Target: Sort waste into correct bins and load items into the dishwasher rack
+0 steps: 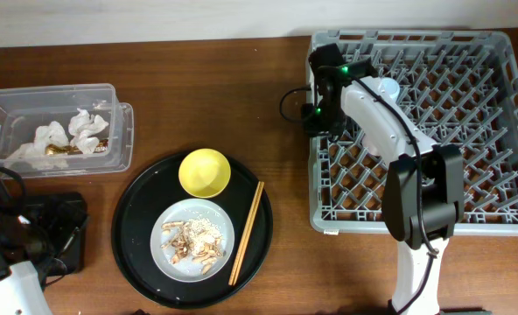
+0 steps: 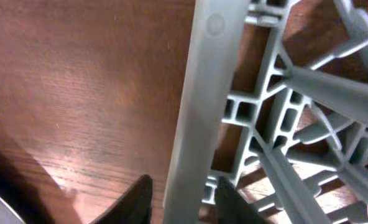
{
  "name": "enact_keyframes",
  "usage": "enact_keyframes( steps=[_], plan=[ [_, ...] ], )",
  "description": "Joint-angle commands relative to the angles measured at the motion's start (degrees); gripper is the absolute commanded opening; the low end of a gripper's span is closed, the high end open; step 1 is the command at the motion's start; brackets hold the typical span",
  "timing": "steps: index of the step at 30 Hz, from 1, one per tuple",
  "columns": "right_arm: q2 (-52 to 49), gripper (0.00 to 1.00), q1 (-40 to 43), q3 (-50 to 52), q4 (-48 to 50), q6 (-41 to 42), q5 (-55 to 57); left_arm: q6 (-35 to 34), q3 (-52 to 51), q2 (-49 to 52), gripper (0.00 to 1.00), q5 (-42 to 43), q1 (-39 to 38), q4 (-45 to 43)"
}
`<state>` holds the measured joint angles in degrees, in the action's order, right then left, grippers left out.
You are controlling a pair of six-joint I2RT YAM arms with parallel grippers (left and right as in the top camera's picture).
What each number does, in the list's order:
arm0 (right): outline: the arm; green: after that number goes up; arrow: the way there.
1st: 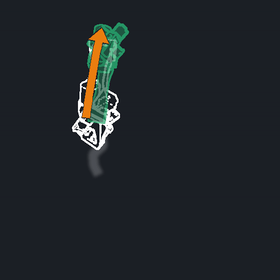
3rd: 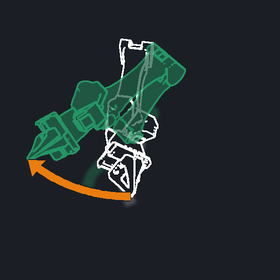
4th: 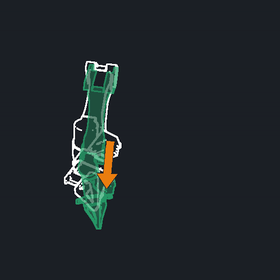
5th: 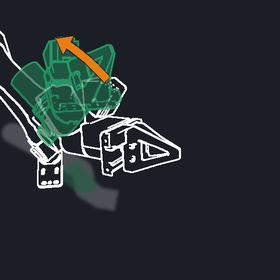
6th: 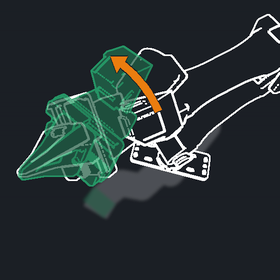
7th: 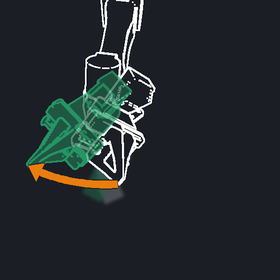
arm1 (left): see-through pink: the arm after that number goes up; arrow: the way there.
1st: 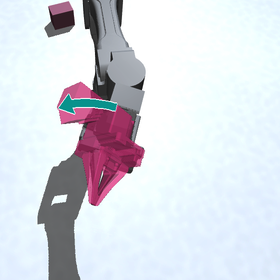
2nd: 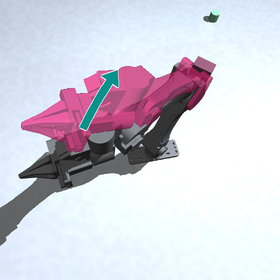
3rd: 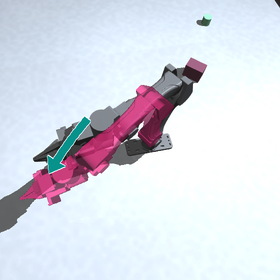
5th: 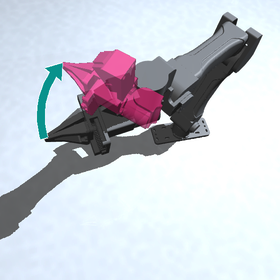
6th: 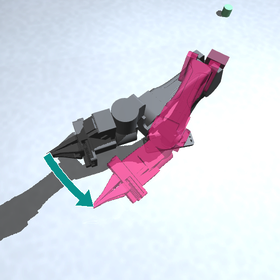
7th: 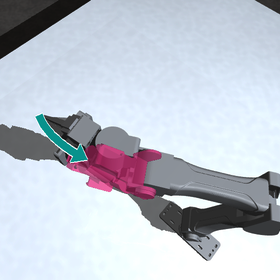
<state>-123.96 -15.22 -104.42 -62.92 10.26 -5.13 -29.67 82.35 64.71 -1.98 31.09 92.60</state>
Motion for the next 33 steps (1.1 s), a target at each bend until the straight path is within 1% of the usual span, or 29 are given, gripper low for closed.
enact_keyframes(
  steps=[1,4,7,8,10,13,16,21,24,25,26,27,29,31,32,33],
  plan=[
    [-0.3,0.14,-1.3,1.4,-1.9,-1.4,0.7,-0.5,0.2,-0.2,0.99,-0.5,0.1,0.1],
    [-0.3,0.09,-2.4,2.3,-5.0,-1.4,0.7,-0.5,0.2,-0.2,0.99,-0.4,0.1,0.1],
    [-0.3,0.11,-2.5,2.3,-7.6,-1.4,0.6,-0.5,0.2,-0.2,0.99,-0.4,0.1,0.1],
    [-0.3,0.14,-2.5,2.3,-7.3,-1.4,-0.1,-0.5,0.2,-0.2,0.99,-0.4,0.1,0.1],
    [-0.3,0.15,-2.5,2.3,-5.8,-0.7,-3.0,-0.5,0.2,-0.2,0.99,-0.4,0.1,0.1],
    [-0.3,0.14,-2.5,2.3,0.1,6.7,-3.5,-0.5,0.2,-0.2,0.99,-0.4,0.1,0.1],
    [-0.3,0.14,-3.1,2.3,4.3,11.3,-6.7,-0.5,0.2,-0.2,0.99,-0.4,0.1,0.0],
    [-0.3,0.14,-7.6,2.3,5.3,11.2,-6.3,-0.5,0.2,-0.2,0.99,-0.4,0.1,0.0],
    [-0.3,0.15,-7.6,2.3,4.6,11.2,-6.3,-0.5,0.2,-0.2,0.99,-0.4,0.1,0.1],
    [-0.3,0.19,-7.6,2.2,4.7,11.2,-6.3,-0.5,0.2,-0.2,0.99,-0.4,0.1,0.1],
    [-0.3,0.28,-7.5,1.5,4.7,11.0,-6.3,-0.5,0.2,-0.2,0.99,-0.4,0.1,0.1],
    [-0.1,0.33,-7.0,-0.2,3.8,11.0,-6.3,-0.5,0.2,-0.2,0.99,-0.4,0.1,0.1],
    [1.0,0.35,-5.6,-4.9,0.0,9.6,-6.3,-0.5,0.2,-0.2,0.99,-0.4,0.1,0.0],
    [2.1,0.39,-3.3,-17.4,-10.8,8.2,-3.7,-0.5,0.2,-0.2,0.99,-0.4,0.1,0.1],
    [2.1,0.47,-2.4,-23.8,-15.7,7.0,-3.7,-0.5,0.2,-0.2,0.99,-0.4,0.1,0.1],
    [2.1,0.74,-1.8,-29.3,-19.4,6.7,-4.9,-0.5,0.2,-0.2,0.99,-0.4,0.1,0.1]
  ],
)
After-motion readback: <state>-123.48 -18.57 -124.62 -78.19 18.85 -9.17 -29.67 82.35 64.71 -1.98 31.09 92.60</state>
